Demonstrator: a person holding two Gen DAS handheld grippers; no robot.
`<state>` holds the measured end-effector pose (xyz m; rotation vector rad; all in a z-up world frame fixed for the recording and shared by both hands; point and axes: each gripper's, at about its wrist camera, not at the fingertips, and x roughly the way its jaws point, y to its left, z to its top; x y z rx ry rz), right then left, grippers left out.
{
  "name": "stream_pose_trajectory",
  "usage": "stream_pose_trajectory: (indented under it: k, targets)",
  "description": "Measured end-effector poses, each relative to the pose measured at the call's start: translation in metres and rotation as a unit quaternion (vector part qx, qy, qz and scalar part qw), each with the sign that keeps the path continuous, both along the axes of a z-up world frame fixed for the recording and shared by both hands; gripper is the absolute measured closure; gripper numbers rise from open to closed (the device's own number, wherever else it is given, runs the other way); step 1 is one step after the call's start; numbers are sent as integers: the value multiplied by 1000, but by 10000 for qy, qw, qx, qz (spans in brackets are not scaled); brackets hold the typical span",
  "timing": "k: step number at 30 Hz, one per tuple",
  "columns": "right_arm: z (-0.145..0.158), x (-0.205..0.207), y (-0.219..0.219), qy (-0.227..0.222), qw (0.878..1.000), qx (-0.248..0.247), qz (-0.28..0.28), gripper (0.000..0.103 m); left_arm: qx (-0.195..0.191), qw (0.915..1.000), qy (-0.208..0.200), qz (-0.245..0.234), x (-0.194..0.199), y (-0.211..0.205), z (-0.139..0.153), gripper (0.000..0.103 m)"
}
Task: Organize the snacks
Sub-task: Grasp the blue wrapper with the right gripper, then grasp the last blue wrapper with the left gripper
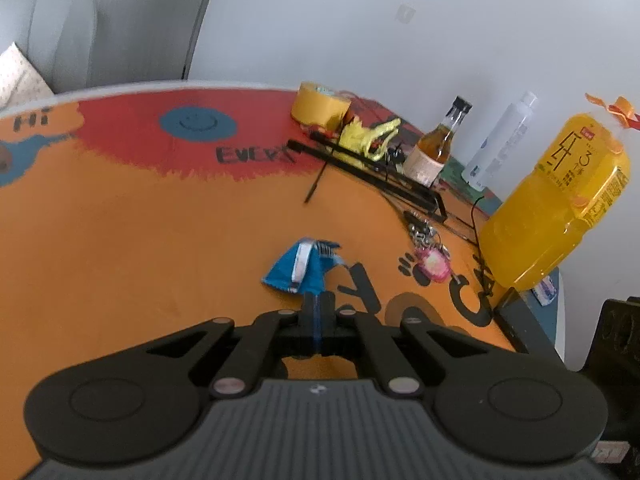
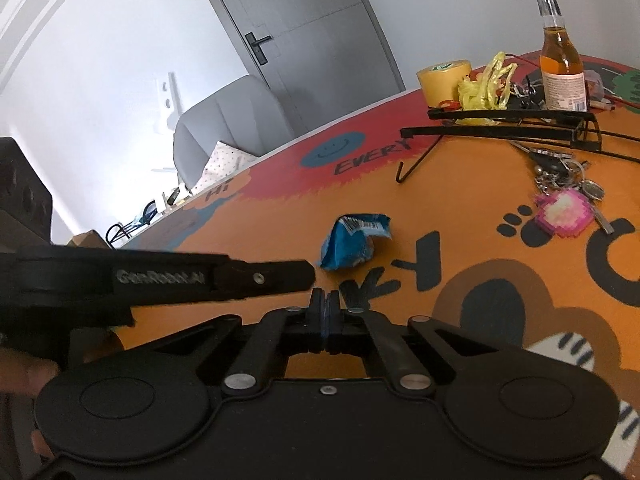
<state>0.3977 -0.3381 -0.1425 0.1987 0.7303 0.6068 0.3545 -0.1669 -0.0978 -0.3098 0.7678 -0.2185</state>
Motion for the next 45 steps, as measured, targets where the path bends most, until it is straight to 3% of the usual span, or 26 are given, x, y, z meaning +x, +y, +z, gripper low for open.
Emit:
stream_pose_trajectory:
  k: [1, 4, 5, 6, 8, 15, 22, 32, 40, 45]
  targets:
    - [0, 0, -1, 22, 10000, -33, -36, 103, 73, 9999, -66, 84, -1, 0, 2, 99]
    - [3, 3, -7, -85, 9997, -133, -204, 71, 137, 9997, -48, 194, 4, 0, 5, 91]
    - [3, 4, -9, -118, 9996, -112, -223, 59, 123, 9997, -33, 208, 7, 1, 5, 78]
    - [4, 6, -10, -144, 9996, -87, -222, 57, 123, 9996, -29, 243, 9, 2, 5, 60]
    - [5, 11, -11, -157, 9996, -65, -219, 57, 151, 9991, -118, 372, 13, 3, 6, 47]
    - [2, 30, -13, -147, 9995, -43, -263, 60, 138, 9994, -193, 263, 33, 1, -2, 46]
    - [-2, 34, -5, -206, 9996, -163, -77, 62, -93, 9999, 22, 142, 50, -2, -22, 47]
    - [-2, 32, -1, -303, 9992, -256, -11, 63, 49, 9999, 72, 72, 53, -4, -21, 71]
    - [8, 16, 1, -391, 9990, -113, 211, 62, -64, 10000, 6, -8, 28, 14, -9, 74]
    - [17, -5, 13, -509, 9968, -65, 609, 49, -167, 9998, -102, 22, 10, 26, 3, 74]
